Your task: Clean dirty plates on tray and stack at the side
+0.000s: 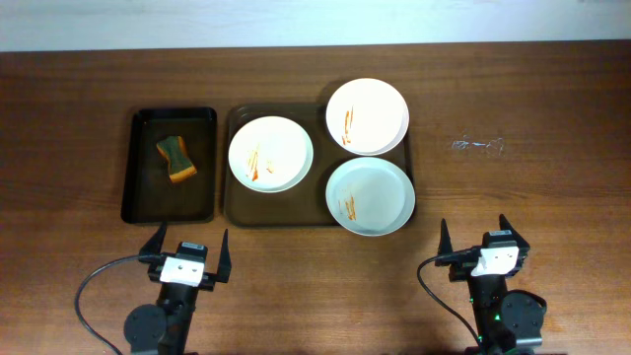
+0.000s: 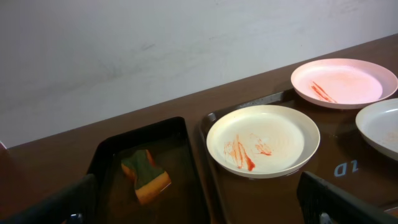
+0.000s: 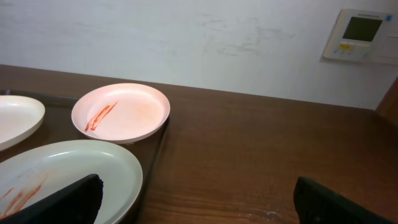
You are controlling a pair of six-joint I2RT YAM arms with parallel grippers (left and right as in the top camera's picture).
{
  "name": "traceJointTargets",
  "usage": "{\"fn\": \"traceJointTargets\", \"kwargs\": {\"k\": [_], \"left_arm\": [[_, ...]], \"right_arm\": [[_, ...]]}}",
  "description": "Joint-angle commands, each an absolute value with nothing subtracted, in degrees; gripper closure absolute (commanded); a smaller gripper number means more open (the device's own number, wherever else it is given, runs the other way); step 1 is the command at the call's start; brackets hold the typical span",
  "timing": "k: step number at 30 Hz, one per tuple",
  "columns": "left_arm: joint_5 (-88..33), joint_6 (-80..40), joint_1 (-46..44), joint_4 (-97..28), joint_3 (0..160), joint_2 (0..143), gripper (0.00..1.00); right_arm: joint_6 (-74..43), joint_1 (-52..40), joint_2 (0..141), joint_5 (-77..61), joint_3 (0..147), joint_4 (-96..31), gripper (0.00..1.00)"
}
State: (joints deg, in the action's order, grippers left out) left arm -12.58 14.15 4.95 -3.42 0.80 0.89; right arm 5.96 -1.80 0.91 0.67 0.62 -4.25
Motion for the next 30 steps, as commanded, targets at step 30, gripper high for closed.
{"fn": "traceJointTargets", "kwargs": {"k": [30], "left_arm": [[-28.3,11.7,5.0,-3.5,29.6,36.0,0.0]], "right_arm": [[-1.2,-1.5,21.8,-17.6,23.3,0.2,0.02]]}}
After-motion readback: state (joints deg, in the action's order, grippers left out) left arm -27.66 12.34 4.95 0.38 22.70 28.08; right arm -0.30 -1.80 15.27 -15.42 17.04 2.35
